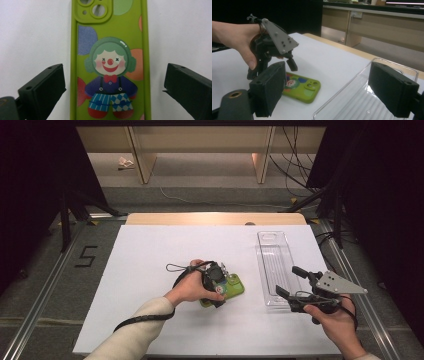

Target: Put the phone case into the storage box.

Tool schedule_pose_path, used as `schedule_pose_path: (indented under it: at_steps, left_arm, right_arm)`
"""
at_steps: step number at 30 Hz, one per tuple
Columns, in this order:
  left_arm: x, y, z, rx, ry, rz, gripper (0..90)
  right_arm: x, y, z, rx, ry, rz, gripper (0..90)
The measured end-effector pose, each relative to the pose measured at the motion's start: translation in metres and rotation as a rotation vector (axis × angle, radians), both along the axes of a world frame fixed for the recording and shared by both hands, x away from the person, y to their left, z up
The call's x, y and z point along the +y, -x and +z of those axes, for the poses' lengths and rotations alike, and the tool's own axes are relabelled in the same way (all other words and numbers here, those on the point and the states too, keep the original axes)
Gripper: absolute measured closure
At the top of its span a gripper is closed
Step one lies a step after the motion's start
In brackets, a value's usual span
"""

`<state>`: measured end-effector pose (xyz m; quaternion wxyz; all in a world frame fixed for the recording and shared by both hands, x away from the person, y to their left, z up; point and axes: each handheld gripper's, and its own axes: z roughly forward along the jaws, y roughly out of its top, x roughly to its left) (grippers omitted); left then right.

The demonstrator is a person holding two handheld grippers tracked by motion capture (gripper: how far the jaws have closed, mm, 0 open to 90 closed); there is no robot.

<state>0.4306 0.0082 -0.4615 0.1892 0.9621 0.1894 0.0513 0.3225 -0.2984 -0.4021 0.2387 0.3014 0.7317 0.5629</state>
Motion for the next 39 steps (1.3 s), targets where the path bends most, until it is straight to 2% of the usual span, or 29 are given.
schedule_pose_path:
  at_steps: [16, 24, 33, 39]
  left_arm:
    - [-0.007, -0.010, -0.008, 0.021, -0.039, -0.011, 2.8]
    - [-0.009, -0.012, -0.009, 0.022, -0.047, -0.008, 4.8]
    - [-0.009, -0.018, -0.012, 0.049, -0.047, -0.005, 2.5]
    - [-0.011, -0.019, -0.012, 0.053, -0.061, -0.025, 2.6]
  right_arm:
    - [0.000, 0.000, 0.000, 0.000, -0.003, 0.000, 16.1]
    - [0.000, 0.000, 0.000, 0.000, -0.002, 0.002, 16.1]
    - [0.000, -0.001, -0.001, 0.004, -0.001, 0.001, 16.1]
    - [0.000, -0.001, -0.001, 0.002, 0.000, 0.002, 16.1]
